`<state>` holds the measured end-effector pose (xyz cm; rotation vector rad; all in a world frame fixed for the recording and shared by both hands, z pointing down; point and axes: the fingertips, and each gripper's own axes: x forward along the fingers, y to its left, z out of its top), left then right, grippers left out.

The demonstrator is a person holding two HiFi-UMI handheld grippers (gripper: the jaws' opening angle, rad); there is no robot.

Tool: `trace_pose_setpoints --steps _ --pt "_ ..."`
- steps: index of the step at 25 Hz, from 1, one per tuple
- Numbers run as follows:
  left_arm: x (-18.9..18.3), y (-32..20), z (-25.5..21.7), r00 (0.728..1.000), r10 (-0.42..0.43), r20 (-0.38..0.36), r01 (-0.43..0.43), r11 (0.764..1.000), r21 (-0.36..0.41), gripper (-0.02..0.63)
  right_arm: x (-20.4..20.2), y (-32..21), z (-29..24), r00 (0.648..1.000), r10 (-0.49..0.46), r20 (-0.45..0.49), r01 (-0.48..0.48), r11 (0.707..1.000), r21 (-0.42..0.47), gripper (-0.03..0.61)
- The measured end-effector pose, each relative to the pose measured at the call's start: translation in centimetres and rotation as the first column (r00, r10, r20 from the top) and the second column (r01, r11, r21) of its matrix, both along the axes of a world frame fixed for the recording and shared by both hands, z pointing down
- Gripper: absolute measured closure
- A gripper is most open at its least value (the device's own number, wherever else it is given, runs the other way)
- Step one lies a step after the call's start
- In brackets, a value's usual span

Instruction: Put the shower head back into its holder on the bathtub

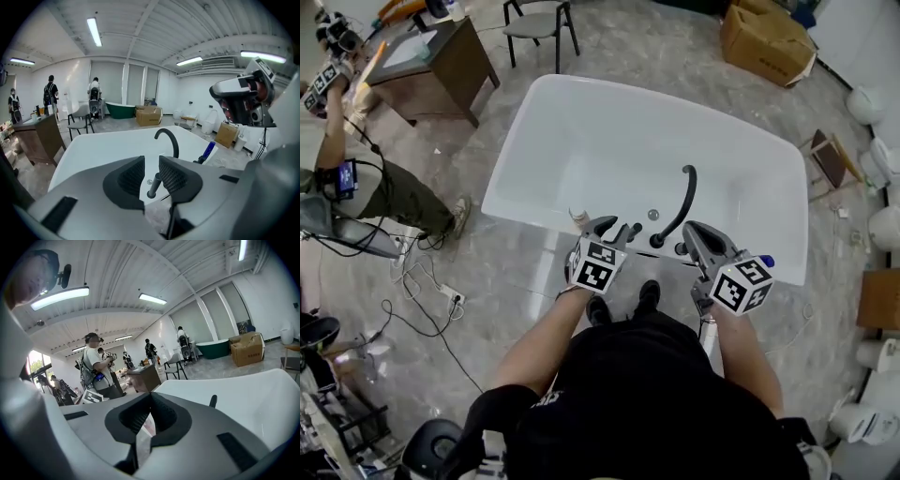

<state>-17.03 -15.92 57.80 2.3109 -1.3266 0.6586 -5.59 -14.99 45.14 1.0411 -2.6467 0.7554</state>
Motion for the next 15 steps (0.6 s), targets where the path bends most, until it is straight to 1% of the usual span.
trace_pose_setpoints --steps 3,7,11,15 --pt "-1.8 0.2 -2.2 0.999 -0.035 -0.029 0.036 0.998 0.052 0.518 -1.7 0.1 -1.4 0.999 -0.022 -0.024 0.023 0.999 0.032 0.565" --pt "-4.5 1.3 -4.1 0.995 -0.078 -0.066 0.083 0.993 0.079 0.529 -3.2 0.8 -1.8 0.999 -0.030 -0.033 0.031 0.999 0.042 0.565" --pt "-5.9 2.3 -5.6 0.989 -0.114 -0.096 0.122 0.990 0.073 0.537 -3.9 0.3 -2.3 0.999 -0.041 -0.015 0.042 0.998 0.054 0.565" --pt "-5.6 2.4 -7.2 0.984 -0.150 -0.100 0.158 0.984 0.078 0.541 -3.3 -0.5 -3.0 0.997 -0.078 0.009 0.077 0.994 0.076 0.565"
